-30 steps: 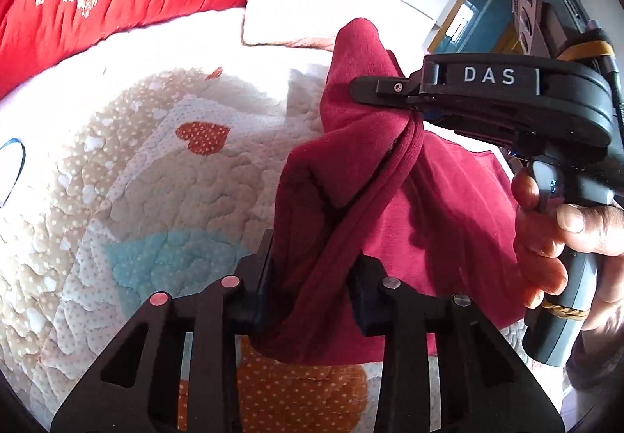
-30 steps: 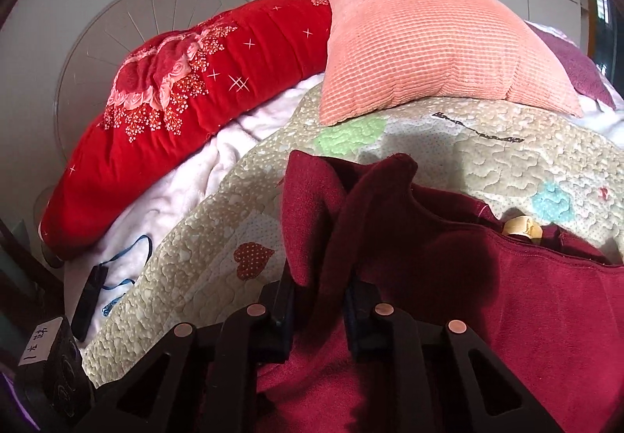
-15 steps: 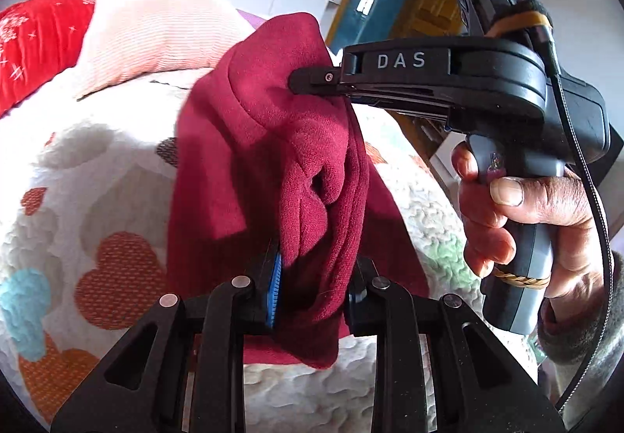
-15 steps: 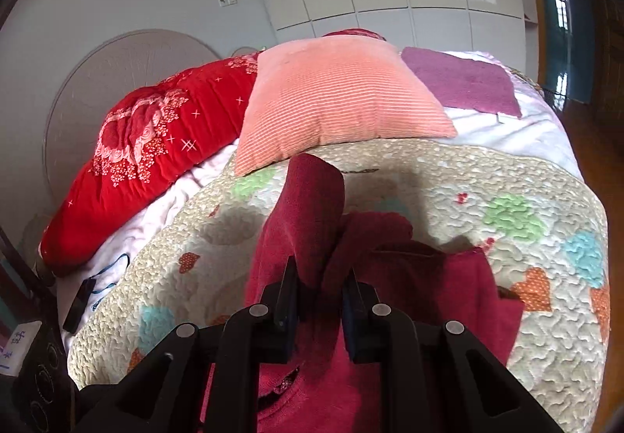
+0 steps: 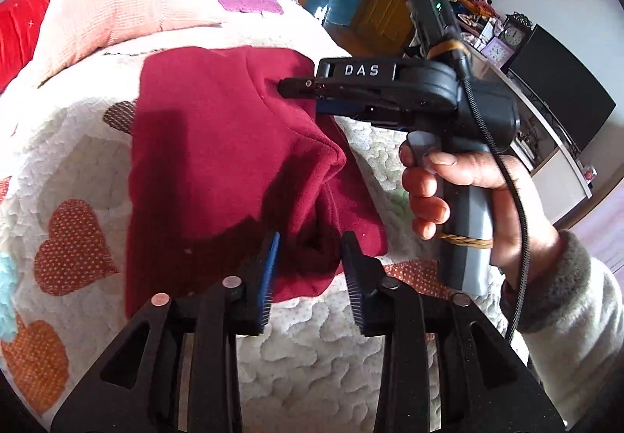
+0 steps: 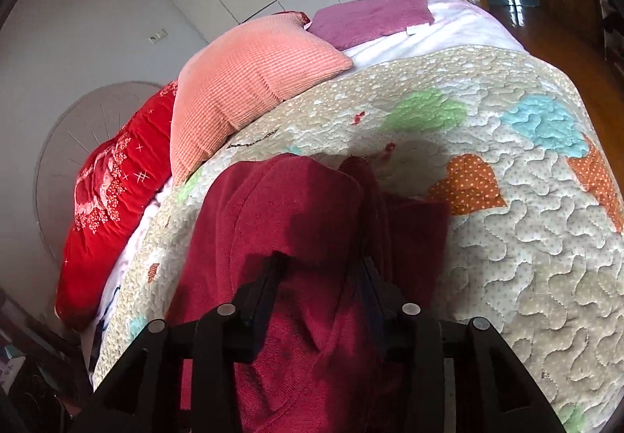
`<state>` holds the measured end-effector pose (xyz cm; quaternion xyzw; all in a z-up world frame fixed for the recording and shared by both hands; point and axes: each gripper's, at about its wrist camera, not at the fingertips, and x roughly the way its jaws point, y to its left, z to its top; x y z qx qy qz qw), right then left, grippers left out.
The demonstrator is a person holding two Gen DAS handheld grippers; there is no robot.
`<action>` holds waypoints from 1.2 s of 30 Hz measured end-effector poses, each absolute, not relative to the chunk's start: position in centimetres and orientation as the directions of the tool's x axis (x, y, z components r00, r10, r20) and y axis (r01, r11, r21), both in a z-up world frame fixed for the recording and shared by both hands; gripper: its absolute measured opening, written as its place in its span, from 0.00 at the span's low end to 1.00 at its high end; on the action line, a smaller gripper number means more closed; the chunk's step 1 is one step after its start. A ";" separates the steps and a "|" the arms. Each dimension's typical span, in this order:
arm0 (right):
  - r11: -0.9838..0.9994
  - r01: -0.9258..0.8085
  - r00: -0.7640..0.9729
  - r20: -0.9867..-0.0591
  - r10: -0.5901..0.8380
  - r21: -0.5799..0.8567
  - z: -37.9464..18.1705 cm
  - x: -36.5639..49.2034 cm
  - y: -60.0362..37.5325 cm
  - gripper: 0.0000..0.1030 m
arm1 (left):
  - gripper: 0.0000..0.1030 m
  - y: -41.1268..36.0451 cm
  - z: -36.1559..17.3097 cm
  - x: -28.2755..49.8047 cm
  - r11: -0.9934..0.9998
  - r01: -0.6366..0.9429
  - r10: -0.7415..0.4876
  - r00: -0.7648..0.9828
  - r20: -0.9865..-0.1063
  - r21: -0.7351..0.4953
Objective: Fold small clothes
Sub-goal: 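Lay the folded half onto the sweatshirt and open the left gripper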
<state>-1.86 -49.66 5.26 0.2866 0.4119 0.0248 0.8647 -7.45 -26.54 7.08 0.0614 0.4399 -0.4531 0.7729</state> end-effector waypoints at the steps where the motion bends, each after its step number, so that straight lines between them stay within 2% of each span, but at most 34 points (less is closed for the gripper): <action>1: 0.834 0.193 0.660 -0.698 0.279 0.516 5.2 -1.5 -49.4 0.41 | 0.48 -25.8 7.7 -7.5 0.602 0.749 -0.639 0.243 -0.730 -0.278; 2: 0.834 0.198 0.661 -0.698 0.274 0.515 5.2 -1.2 -49.1 0.41 | 0.54 -25.1 8.0 -7.3 0.624 0.741 -0.627 0.285 -0.725 -0.249; 4: 0.834 0.191 0.669 -0.690 0.275 0.518 5.3 -1.0 -48.6 0.42 | 0.56 -23.9 8.5 -7.3 0.652 0.731 -0.605 0.340 -0.720 -0.203; 5: 0.859 0.193 0.667 -0.706 0.240 0.475 5.7 -1.0 -48.2 0.34 | 0.56 -23.5 8.5 -7.0 0.661 0.726 -0.594 0.353 -0.723 -0.189; 6: 0.894 0.190 0.664 -0.724 0.187 0.405 6.4 -1.2 -47.7 0.13 | 0.56 -23.1 8.5 -6.8 0.670 0.720 -0.583 0.362 -0.728 -0.179; 8: 0.936 0.161 0.687 -0.716 0.121 0.312 8.2 -1.9 -47.1 0.11 | 0.56 -22.3 8.2 -6.6 0.686 0.709 -0.562 0.374 -0.738 -0.164; 11: 0.975 0.194 0.666 -0.745 -0.051 0.106 9.7 -1.9 -46.5 0.09 | 0.56 -21.8 7.0 -5.8 0.708 0.689 -0.534 0.379 -0.756 -0.154; 14: 0.970 0.195 0.621 -0.784 -0.006 0.148 8.4 -1.5 -47.3 0.08 | 0.56 -22.5 5.5 -5.0 0.722 0.673 -0.516 0.371 -0.772 -0.160; 16: 0.954 0.193 0.642 -0.765 0.054 0.230 8.9 -3.0 -47.7 0.09 | 0.56 -22.9 4.6 -5.4 0.725 0.672 -0.504 0.366 -0.782 -0.153; 17: 0.942 0.190 0.658 -0.748 0.087 0.278 9.3 -4.1 -47.8 0.17 | 0.56 -23.3 4.3 -5.4 0.725 0.673 -0.502 0.367 -0.784 -0.149; 18: 0.923 0.186 0.676 -0.726 0.128 0.336 9.5 -5.3 -47.8 0.37 | 0.56 -23.4 4.0 -5.5 0.725 0.674 -0.498 0.369 -0.785 -0.143; 20: 0.866 0.172 0.710 -0.669 0.221 0.469 9.0 -7.8 -47.9 0.64 | 0.56 -23.6 3.7 -5.5 0.725 0.674 -0.496 0.369 -0.786 -0.141; 23: 0.818 0.139 0.662 -0.667 0.343 0.558 7.0 -8.3 -46.2 0.67 | 0.56 -23.5 3.5 -5.2 0.733 0.659 -0.502 0.359 -0.787 -0.167; 26: 0.841 0.196 0.627 -0.724 0.289 0.505 4.9 -7.3 -45.1 0.67 | 0.56 -22.9 3.6 -5.6 0.742 0.640 -0.509 0.343 -0.789 -0.200; 28: 0.809 0.247 0.619 -0.729 0.292 0.533 3.4 -6.6 -45.3 0.67 | 0.56 -22.4 3.9 -6.0 0.743 0.638 -0.509 0.342 -0.790 -0.202; 29: 0.795 0.241 0.635 -0.710 0.305 0.557 3.2 -6.5 -45.3 0.60 | 0.56 -22.2 4.1 -6.1 0.746 0.638 -0.504 0.349 -0.790 -0.194; 30: 0.799 0.227 0.636 -0.706 0.312 0.557 3.2 -6.4 -45.1 0.41 | 0.56 -22.0 4.4 -6.2 0.749 0.636 -0.498 0.357 -0.790 -0.184; 32: 0.840 0.207 0.644 -0.717 0.269 0.501 4.2 -6.7 -44.6 0.25 | 0.56 -21.7 5.1 -6.5 0.753 0.636 -0.492 0.379 -0.784 -0.165; 33: 0.857 0.187 0.655 -0.711 0.256 0.480 5.0 -7.2 -44.5 0.20 | 0.56 -21.6 5.4 -6.7 0.754 0.638 -0.493 0.392 -0.777 -0.157; 36: 0.920 0.169 0.683 -0.715 0.150 0.355 7.8 -8.7 -44.5 0.19 | 0.56 -21.7 6.1 -6.9 0.757 0.637 -0.501 0.426 -0.754 -0.143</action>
